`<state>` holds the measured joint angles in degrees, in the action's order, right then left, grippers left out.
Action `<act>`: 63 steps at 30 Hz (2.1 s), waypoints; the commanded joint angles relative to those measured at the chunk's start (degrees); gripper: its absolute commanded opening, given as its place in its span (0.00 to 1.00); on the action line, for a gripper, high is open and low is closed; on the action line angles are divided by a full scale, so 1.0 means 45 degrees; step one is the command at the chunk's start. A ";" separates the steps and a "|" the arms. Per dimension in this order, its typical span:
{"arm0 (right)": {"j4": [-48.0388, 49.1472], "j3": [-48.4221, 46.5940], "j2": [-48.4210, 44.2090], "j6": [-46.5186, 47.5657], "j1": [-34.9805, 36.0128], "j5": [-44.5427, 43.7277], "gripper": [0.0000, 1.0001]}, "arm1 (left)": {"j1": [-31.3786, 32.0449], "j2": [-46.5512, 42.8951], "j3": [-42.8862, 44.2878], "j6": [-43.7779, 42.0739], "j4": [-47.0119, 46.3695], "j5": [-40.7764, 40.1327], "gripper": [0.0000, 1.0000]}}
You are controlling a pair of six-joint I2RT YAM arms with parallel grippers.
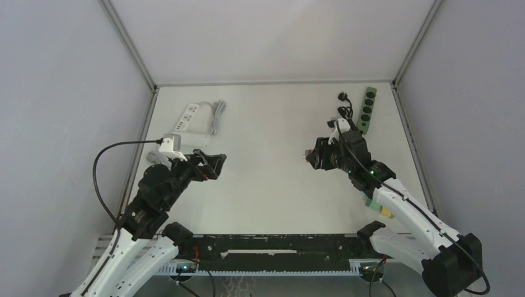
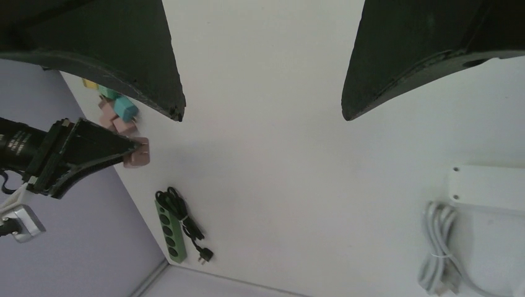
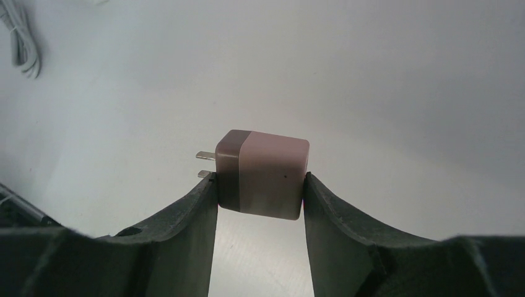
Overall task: Insert the plug
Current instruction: Adjust the plug.
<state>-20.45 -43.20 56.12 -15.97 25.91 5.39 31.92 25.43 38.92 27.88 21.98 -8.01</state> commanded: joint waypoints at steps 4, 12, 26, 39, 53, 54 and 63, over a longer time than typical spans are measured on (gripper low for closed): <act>0.2823 0.1039 -0.1110 0.0109 0.1962 -0.1044 0.47 | 0.0055 0.1264 0.0227 0.1610 -0.1505 0.2669 1.00; 0.4156 0.1325 -0.0948 0.0896 0.4222 -0.2338 0.47 | 0.0250 0.3362 0.0138 0.2724 -0.3750 0.4497 1.00; 0.5783 0.1857 -0.1082 0.2104 0.6459 -0.2506 0.47 | 0.1415 0.6867 0.1070 0.2594 -0.6089 0.6364 0.89; 0.6436 0.2052 -0.1114 0.2474 0.6960 -0.2341 0.47 | 0.2110 0.8321 0.1646 0.2418 -0.6421 0.7347 0.71; 0.6665 0.2054 -0.0979 0.2440 0.7085 -0.2276 0.47 | 0.2105 0.8915 0.1918 0.1923 -0.5958 0.7968 0.56; 0.6682 0.2045 -0.0954 0.2435 0.7088 -0.2279 0.47 | 0.2108 0.8950 0.1913 0.1897 -0.5963 0.7998 0.54; 0.6742 0.2060 -0.0877 0.2389 0.7128 -0.2280 0.47 | 0.2126 0.9032 0.1959 0.1671 -0.5936 0.8343 0.19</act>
<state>5.98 -33.56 52.60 -5.56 57.25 -5.52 41.15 66.30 44.53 36.97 -3.70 27.97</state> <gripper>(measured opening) 0.559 0.320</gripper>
